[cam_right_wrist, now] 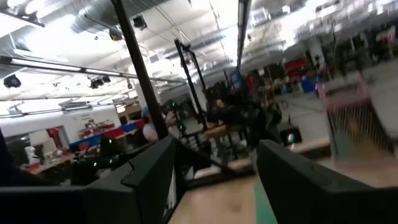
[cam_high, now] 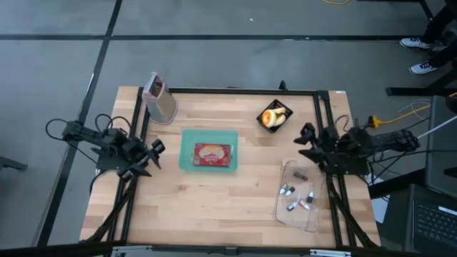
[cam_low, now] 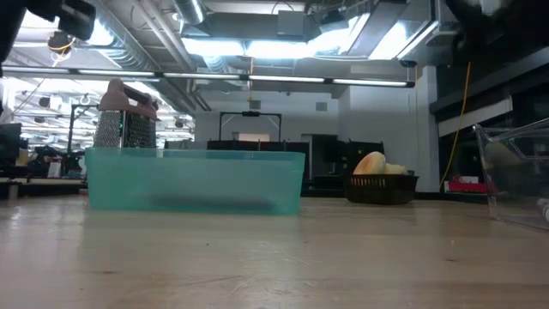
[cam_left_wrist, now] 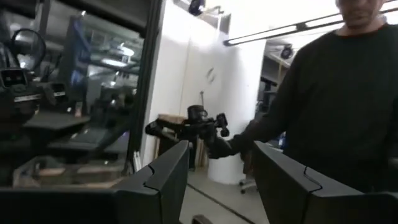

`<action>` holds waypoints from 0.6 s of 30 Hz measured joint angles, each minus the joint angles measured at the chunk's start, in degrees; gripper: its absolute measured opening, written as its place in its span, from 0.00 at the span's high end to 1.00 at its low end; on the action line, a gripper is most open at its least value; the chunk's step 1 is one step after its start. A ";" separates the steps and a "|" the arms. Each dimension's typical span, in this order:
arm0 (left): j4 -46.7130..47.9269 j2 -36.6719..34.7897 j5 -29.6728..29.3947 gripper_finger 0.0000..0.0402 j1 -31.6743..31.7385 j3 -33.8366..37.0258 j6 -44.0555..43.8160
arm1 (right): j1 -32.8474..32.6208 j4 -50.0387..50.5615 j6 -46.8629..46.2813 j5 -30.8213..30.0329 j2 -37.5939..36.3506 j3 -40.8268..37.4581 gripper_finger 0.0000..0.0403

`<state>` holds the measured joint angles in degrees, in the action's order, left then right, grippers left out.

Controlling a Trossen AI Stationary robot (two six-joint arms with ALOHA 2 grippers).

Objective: Pick & Place Food Item
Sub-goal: Return to Home Position

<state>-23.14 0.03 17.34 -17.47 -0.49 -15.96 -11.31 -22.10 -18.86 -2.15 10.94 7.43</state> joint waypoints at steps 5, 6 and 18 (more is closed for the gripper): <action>2.03 0.00 -4.78 0.57 0.02 0.00 -1.74 | 0.00 1.09 -5.56 -0.21 -4.66 -6.66 0.44; 1.69 0.00 -4.96 0.57 0.00 0.00 -1.51 | 0.00 1.34 -5.61 -0.08 -5.38 -6.65 0.44; 11.41 0.00 -8.00 0.57 0.00 0.00 -1.81 | 0.02 19.50 -2.13 -1.94 -10.95 -6.55 0.44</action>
<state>-11.73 0.03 9.34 -17.47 -0.49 -17.77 -11.29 -2.60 -20.99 -4.10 -0.01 0.89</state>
